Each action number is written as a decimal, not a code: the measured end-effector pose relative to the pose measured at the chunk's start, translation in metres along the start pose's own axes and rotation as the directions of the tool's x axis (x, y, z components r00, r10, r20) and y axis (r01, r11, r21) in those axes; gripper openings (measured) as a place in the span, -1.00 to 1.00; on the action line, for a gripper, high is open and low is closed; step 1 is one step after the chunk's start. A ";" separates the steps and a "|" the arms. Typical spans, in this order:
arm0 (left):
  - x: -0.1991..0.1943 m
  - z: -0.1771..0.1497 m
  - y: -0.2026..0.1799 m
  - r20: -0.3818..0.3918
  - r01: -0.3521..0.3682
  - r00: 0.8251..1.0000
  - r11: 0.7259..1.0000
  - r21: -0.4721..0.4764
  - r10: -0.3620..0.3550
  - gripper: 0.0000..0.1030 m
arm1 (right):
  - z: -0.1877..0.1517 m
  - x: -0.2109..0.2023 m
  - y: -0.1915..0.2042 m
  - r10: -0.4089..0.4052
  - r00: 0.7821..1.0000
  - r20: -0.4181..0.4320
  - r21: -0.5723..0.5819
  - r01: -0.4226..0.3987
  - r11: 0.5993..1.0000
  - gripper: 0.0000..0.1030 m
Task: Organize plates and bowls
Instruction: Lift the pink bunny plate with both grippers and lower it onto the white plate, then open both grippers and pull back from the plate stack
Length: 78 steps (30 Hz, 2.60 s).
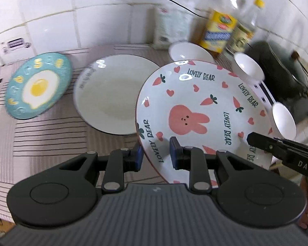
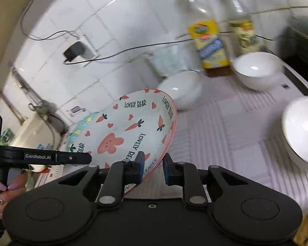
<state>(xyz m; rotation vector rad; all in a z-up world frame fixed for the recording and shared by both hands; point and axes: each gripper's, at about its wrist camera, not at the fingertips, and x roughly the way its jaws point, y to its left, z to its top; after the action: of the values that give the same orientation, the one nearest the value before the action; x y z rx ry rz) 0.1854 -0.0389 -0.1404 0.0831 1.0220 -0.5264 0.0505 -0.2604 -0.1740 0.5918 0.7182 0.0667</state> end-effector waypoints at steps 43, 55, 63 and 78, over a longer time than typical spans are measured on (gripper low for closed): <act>0.100 0.076 0.123 -0.283 -0.120 0.959 0.945 -0.303 0.031 -0.49 | 0.076 0.194 0.057 -0.143 0.942 -0.305 -0.214 0.079 0.974 -0.51; 0.104 0.060 0.109 -0.311 -0.153 0.948 0.948 -0.277 0.062 -0.54 | 0.063 0.195 0.094 -0.391 0.886 -0.250 -0.501 0.227 0.835 -0.31; 0.069 0.055 0.098 -0.263 -0.142 0.962 0.956 -0.257 0.073 -0.55 | 0.059 0.171 0.098 -0.347 0.915 -0.204 -0.464 0.222 0.858 -0.32; -0.081 0.049 0.121 -0.073 -0.144 0.988 0.984 -0.104 0.137 -0.48 | 0.084 0.055 0.173 -0.094 0.986 -0.136 -0.376 0.037 0.926 0.18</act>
<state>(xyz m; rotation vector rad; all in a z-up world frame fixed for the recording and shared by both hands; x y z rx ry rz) 0.2464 0.0828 -0.0680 0.0754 1.0984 -0.3410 0.1703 -0.1429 -0.0650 0.1979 0.8474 0.1835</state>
